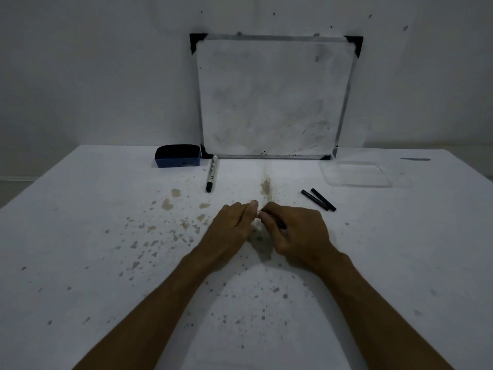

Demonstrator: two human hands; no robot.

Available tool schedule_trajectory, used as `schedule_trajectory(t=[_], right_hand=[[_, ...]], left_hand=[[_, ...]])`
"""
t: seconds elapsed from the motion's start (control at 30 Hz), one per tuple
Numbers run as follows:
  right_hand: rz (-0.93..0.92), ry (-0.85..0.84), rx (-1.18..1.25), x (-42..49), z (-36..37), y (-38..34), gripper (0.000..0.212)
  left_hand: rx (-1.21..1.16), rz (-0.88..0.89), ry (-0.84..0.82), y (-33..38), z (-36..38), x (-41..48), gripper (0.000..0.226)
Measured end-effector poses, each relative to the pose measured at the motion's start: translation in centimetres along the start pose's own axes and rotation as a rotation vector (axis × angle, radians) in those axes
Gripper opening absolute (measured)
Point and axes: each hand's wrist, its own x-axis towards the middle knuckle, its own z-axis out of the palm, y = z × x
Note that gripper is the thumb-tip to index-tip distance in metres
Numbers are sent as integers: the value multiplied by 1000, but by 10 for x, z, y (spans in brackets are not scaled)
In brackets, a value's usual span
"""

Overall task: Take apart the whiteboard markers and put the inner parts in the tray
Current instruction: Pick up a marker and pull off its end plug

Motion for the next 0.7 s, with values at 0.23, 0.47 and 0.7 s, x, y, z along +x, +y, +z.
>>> schedule_trajectory(t=[0.23, 0.47, 0.7], right_hand=[[197, 155, -18, -7, -13, 26, 28], [130, 82, 68, 2, -2, 23, 28], [130, 107, 37, 4, 1, 21, 31]], left_hand=[[304, -5, 77, -16, -9, 9, 35], [563, 68, 92, -26, -8, 15, 26], [69, -26, 89, 12, -4, 3, 43]])
